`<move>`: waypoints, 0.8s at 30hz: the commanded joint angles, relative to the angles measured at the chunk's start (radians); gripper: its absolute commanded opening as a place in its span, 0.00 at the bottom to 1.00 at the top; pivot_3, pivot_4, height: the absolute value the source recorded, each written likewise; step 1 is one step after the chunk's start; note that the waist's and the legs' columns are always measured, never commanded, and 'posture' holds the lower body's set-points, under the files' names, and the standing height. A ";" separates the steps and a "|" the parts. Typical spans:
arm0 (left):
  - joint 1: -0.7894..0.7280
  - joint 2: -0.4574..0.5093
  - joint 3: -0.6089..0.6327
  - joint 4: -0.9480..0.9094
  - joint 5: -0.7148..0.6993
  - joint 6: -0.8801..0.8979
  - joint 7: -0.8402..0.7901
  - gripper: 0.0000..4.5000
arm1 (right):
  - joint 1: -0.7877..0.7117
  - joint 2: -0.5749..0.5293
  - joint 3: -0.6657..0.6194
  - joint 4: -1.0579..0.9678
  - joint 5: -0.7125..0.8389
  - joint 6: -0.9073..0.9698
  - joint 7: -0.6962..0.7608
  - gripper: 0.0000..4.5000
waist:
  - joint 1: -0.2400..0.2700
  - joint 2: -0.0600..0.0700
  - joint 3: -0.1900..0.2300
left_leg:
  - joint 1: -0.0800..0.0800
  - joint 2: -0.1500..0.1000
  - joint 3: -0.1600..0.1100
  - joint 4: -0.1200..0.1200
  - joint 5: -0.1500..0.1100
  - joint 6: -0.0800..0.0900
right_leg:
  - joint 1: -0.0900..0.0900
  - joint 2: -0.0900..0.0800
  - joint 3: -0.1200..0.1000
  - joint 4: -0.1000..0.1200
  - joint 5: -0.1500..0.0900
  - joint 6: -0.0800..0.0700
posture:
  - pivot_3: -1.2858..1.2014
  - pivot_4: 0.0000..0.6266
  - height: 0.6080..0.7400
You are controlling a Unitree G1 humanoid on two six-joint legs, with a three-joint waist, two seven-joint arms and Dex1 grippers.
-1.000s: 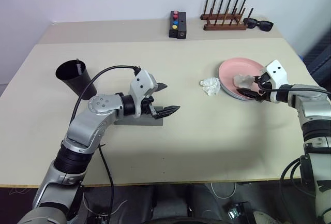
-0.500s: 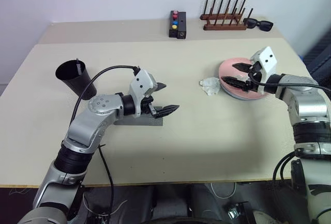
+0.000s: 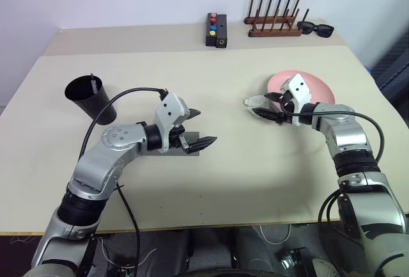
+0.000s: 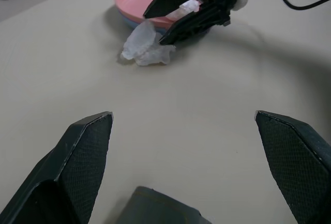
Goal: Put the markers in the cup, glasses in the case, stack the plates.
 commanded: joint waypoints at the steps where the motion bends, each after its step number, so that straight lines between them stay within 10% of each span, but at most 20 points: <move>1: 0.020 0.029 0.048 -0.070 -0.035 0.010 -0.010 1.00 | -0.038 0.010 -0.002 0.024 -0.012 -0.049 -0.009 0.76 | -0.002 0.000 0.000 | 0.000 0.000 0.000 0.000 0.000 0.000 | 0.000 0.000 0.000 0.000 0.000 0.000 | 0.52 0.24 1.00; 24: 0.039 0.052 0.067 -0.111 -0.067 0.036 0.029 1.00 | -0.078 0.063 0.034 0.207 -0.118 -0.230 -0.085 0.76 | -0.002 0.000 0.000 | 0.000 0.000 0.000 0.000 0.000 0.000 | 0.000 0.000 0.000 0.000 0.000 0.000 | 0.52 0.24 1.00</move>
